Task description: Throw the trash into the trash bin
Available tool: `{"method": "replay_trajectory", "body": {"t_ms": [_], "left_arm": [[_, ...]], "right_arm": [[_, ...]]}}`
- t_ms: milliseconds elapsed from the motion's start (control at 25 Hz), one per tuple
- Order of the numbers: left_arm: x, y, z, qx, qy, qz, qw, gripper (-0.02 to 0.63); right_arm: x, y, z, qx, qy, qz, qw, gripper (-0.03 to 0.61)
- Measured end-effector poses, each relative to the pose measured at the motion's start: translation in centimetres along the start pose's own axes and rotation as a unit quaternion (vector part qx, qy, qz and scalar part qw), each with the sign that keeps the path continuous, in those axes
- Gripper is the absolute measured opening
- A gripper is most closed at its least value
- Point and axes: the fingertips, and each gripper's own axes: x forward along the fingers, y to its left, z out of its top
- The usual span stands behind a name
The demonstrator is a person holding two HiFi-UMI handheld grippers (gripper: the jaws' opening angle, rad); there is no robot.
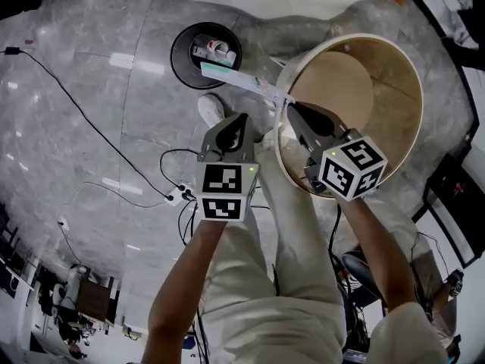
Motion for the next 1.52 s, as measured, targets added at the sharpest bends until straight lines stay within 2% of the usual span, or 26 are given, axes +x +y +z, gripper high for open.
{"method": "replay_trajectory", "body": {"t_ms": [520,880,1240,1520], "left_arm": [[0.7,6.5,0.9,-0.044,-0.001,0.019,0.9988,0.002],[2.2,10.3,0.5,-0.061,0.006,0.026,0.9978,0.002],[3.1,14.9,-1.5,-0.079,0.01,0.047,0.9957,0.002],[3.7,16.5,-3.3,-0.086,0.009,0.052,0.9949,0.001]], "right_arm": [[7.4,-0.8,0.7,-0.026,0.073,-0.063,0.995,0.035],[12.4,-1.7,0.5,-0.051,0.115,-0.089,0.988,0.035],[17.7,-1.8,-2.9,-0.068,0.154,-0.098,0.981,0.035],[20.5,-1.1,-5.6,-0.077,0.192,-0.108,0.972,0.035]]}}
